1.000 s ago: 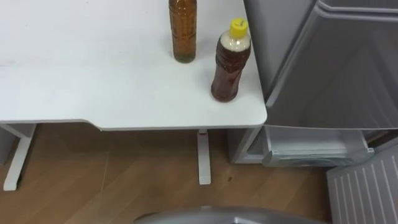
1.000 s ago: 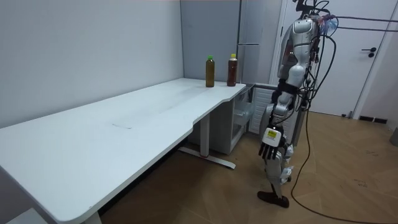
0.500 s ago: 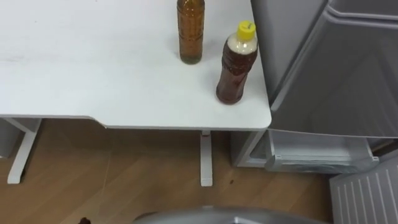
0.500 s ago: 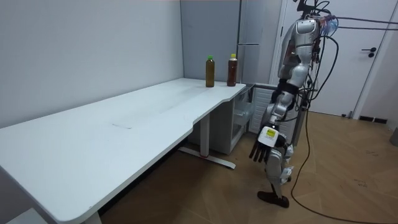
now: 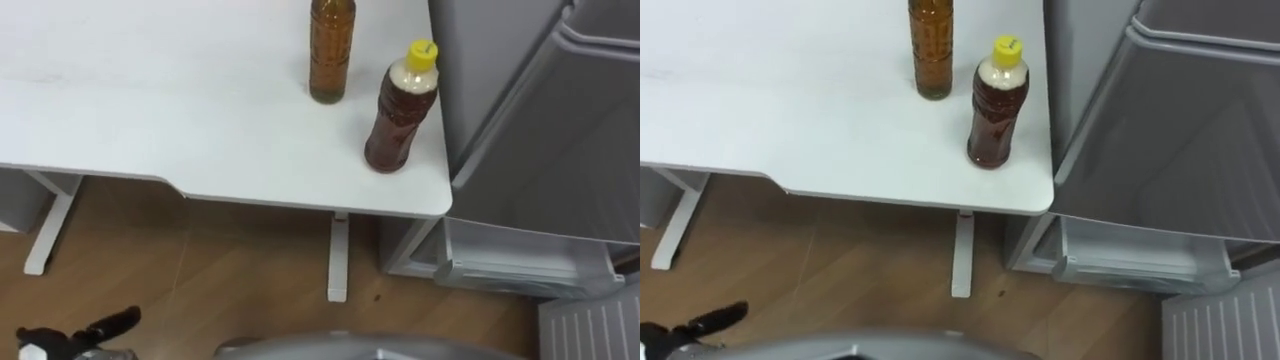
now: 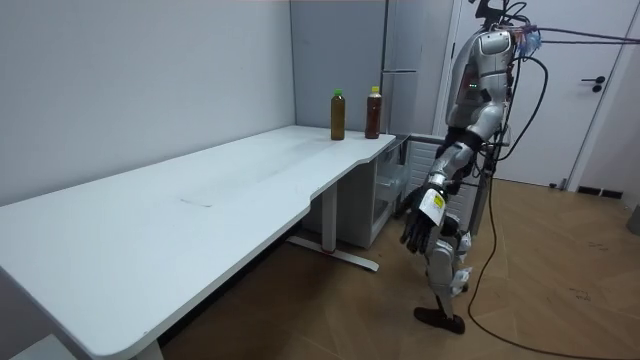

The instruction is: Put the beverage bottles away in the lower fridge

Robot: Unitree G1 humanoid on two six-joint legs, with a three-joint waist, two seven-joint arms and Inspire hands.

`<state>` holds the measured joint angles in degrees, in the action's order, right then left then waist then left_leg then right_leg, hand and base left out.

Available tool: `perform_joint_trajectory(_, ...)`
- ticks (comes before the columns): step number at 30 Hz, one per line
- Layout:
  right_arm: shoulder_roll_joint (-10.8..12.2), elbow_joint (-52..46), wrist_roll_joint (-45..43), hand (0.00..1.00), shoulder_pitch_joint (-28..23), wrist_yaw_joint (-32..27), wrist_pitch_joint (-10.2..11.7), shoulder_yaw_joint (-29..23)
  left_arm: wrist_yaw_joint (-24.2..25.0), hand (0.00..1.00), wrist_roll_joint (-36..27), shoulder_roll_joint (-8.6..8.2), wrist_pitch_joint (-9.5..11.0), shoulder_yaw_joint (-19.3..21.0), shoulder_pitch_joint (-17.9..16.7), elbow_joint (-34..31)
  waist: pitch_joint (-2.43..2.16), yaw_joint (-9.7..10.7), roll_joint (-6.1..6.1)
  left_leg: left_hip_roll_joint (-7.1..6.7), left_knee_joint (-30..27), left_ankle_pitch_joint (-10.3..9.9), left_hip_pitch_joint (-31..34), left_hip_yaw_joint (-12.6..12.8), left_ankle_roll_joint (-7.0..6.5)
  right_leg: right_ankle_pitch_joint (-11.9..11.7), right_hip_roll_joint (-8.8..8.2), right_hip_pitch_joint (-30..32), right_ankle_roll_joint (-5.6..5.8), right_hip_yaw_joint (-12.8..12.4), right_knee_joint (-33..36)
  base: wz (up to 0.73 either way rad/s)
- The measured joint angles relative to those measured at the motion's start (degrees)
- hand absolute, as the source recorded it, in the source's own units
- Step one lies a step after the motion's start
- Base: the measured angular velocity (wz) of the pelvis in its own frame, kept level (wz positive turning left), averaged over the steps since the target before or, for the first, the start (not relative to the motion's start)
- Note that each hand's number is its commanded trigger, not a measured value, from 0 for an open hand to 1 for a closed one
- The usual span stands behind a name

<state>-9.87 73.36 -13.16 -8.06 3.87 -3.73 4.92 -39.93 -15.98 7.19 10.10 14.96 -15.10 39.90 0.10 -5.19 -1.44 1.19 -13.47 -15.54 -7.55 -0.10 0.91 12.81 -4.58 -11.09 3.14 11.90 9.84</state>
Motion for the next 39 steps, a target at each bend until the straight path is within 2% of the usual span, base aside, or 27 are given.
perform_joint_trajectory(4, -0.1, -0.4, -0.7, 0.00, -0.1, 0.2, 0.9, 0.1, -4.2, 0.00, 1.2, 0.00, 3.6, -0.7, 0.1, -9.5, -0.08, 0.2, -0.14, -0.04, -0.1, 0.1, 0.0, -0.3, 0.03, 0.0, -0.08, -0.4, 0.00, 0.7, 0.0, 0.05)
perform_joint_trajectory(6, -0.2, -0.5, -0.7, 0.00, -0.1, 0.5, 1.2, 0.1, -5.9, 0.00, 2.9, 0.01, 4.0, -1.3, 0.3, -15.0, -0.08, 0.4, -0.23, -0.07, -0.3, 0.1, 0.2, -0.5, 0.03, 0.0, -0.08, -0.3, 0.01, 0.8, 0.1, 0.00)
perform_joint_trajectory(9, -0.6, -0.5, -0.7, 0.00, 0.0, 0.8, 1.7, 0.6, -7.3, 0.00, 5.6, 0.41, 6.5, -3.1, 0.7, -22.7, -0.06, 0.3, -0.17, -0.09, -0.2, 0.1, 0.2, -0.6, 0.04, 0.0, -0.08, -0.3, 0.01, 0.9, 0.1, 0.00)
perform_joint_trajectory(14, -0.7, -0.4, -1.0, 0.00, -0.1, 1.5, 3.1, 0.5, -5.9, 0.00, 7.8, 0.52, 6.8, -3.5, 1.3, -37.4, -0.06, 0.6, -0.17, -0.10, -0.2, 0.1, 0.4, -0.6, 0.06, 0.0, -0.07, 0.0, 0.01, 0.9, 0.0, 0.00)
perform_joint_trajectory(16, -0.9, -0.2, -1.3, 0.00, 0.0, 2.5, 3.2, 0.6, -3.6, 0.00, 7.8, 0.74, 7.4, -4.2, 1.7, -45.1, -0.04, 0.5, -0.35, -0.11, -0.2, 0.1, 0.0, -0.7, 0.05, 0.0, -0.07, -0.4, 0.01, 1.0, 0.0, 0.00)
perform_joint_trajectory(18, -0.9, 0.0, -1.7, 0.00, 0.1, 2.6, 3.6, 0.6, -1.4, 0.00, 7.9, 1.32, 8.1, -5.4, 1.8, -48.9, 0.08, 0.9, -0.36, -0.11, -0.2, 0.1, -0.1, -0.7, 0.05, 0.0, -0.08, -0.6, 0.01, 1.0, -0.1, 0.00)
perform_joint_trajectory(21, -0.8, 0.1, -1.7, 0.00, 0.4, 2.7, 3.9, 0.6, 2.6, 0.00, 8.2, 1.64, 8.1, -8.0, 2.1, -54.2, 0.58, 1.4, -0.69, -0.13, -0.2, 0.1, 0.2, -1.0, 0.05, 0.0, -0.03, -0.6, 0.01, 1.0, -0.2, 0.04)
perform_joint_trajectory(22, -0.7, 0.2, -2.0, 0.00, 0.9, 2.9, 4.0, 0.5, 4.6, 0.00, 8.2, 1.72, 8.1, -8.9, 2.5, -56.1, 0.58, 1.7, -0.85, -0.13, -0.3, 0.1, 0.6, -1.0, 0.06, 0.0, -0.01, -0.1, 0.01, 1.0, -0.2, 0.00)
perform_joint_trajectory(26, -0.8, 0.7, -3.2, 0.00, 1.8, 3.2, 4.5, 0.5, 11.4, 0.00, 9.1, 1.95, 8.1, -11.4, 6.0, -57.5, 0.68, 2.7, -0.89, -0.13, -1.1, 0.1, 1.2, -1.1, 0.06, 0.0, 0.01, 0.3, 0.01, 0.9, -0.2, 0.00)
perform_joint_trajectory(28, -0.8, 0.9, -3.4, 0.00, 2.5, 3.3, 4.6, 0.5, 15.5, 0.00, 9.1, 3.03, 8.0, -14.1, 7.0, -60.4, 0.67, 4.0, -0.70, -0.13, -1.2, 0.1, 1.8, -1.1, 0.07, 0.0, 0.05, 0.2, 0.02, 1.0, -0.1, 0.00)
perform_joint_trajectory(30, -1.0, 0.9, -3.4, 0.00, 2.6, 3.4, 4.8, 0.5, 19.8, 0.00, 9.1, 3.08, 7.8, -15.7, 8.5, -61.5, 0.71, 4.6, -0.48, -0.15, -1.3, 0.1, 2.0, -1.1, 0.07, -0.1, 0.05, 0.4, 0.08, 0.9, -0.1, -0.02)
perform_joint_trajectory(32, -1.4, 0.8, -3.4, 0.00, 2.7, 3.8, 5.0, 0.5, 23.6, 0.00, 9.1, 3.08, 7.6, -16.7, 9.7, -62.1, 0.47, 5.1, -0.35, -0.14, -1.2, 0.1, 1.9, -0.9, 0.07, -0.1, 0.05, 0.5, 0.08, 0.7, -0.1, -0.05)
perform_joint_trajectory(34, -1.6, 0.9, -3.4, 0.00, 2.6, 4.6, 4.9, 0.5, 28.2, 0.00, 9.2, 3.07, 6.5, -17.8, 11.2, -62.1, 0.41, 5.6, 0.11, -0.13, -1.2, 0.1, 1.8, -0.7, 0.05, -0.1, 0.06, 0.5, 0.08, 0.5, -0.1, -0.04)
perform_joint_trajectory(39, -1.6, 3.0, -3.9, 0.00, 3.1, 5.1, 4.9, 0.9, 35.6, 0.00, 8.6, 3.09, 3.9, -20.2, 13.1, -62.1, 0.43, 7.1, 0.65, -0.07, -0.7, 0.2, 0.9, -0.5, 0.02, -0.1, 0.07, 0.1, 0.08, -0.1, -0.1, -0.03)
